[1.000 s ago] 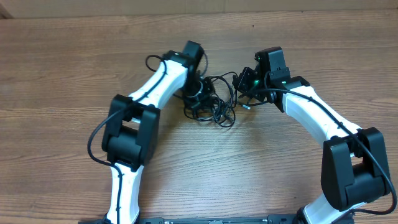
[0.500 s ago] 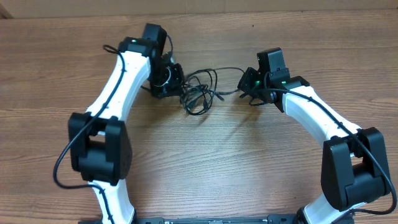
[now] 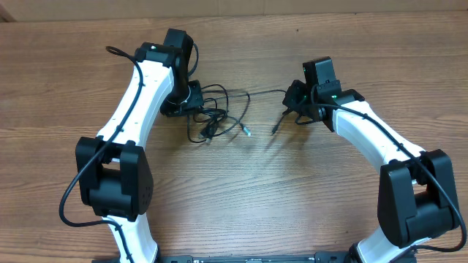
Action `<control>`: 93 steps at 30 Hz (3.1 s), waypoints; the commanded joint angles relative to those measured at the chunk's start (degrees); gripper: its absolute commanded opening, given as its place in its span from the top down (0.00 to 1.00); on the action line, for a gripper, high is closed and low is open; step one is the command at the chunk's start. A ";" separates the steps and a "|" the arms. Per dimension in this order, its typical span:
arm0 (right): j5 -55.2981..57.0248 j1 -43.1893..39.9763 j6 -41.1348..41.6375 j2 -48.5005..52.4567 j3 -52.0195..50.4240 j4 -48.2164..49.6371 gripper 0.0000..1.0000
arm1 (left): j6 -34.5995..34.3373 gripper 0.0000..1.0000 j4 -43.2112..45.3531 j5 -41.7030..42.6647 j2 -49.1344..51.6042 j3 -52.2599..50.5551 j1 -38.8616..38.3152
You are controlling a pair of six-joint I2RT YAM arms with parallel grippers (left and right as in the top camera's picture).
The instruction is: Untangle cables
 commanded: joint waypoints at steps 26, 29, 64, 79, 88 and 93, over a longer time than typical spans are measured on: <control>-1.62 -0.31 -0.02 0.15 0.70 1.16 0.67 | -1.22 0.48 0.70 0.52 -1.60 0.57 -0.22; -1.62 -0.31 -0.02 0.15 0.70 1.18 0.67 | -1.22 0.47 1.57 0.87 -1.60 0.57 -1.36; -1.62 -0.31 0.00 0.15 0.70 3.23 0.64 | -22.69 0.72 13.97 -2.08 -1.55 -4.04 -11.21; -21.99 -0.33 -10.88 0.15 0.72 10.05 0.70 | -19.17 0.96 9.07 2.43 -3.56 5.81 -10.80; -32.96 -0.11 -19.74 0.15 0.72 11.72 0.60 | -20.92 0.96 10.19 14.56 -3.61 8.09 -10.03; -38.71 0.09 -23.74 0.15 0.72 12.00 0.57 | -24.44 0.96 10.45 15.50 -3.61 8.09 -9.73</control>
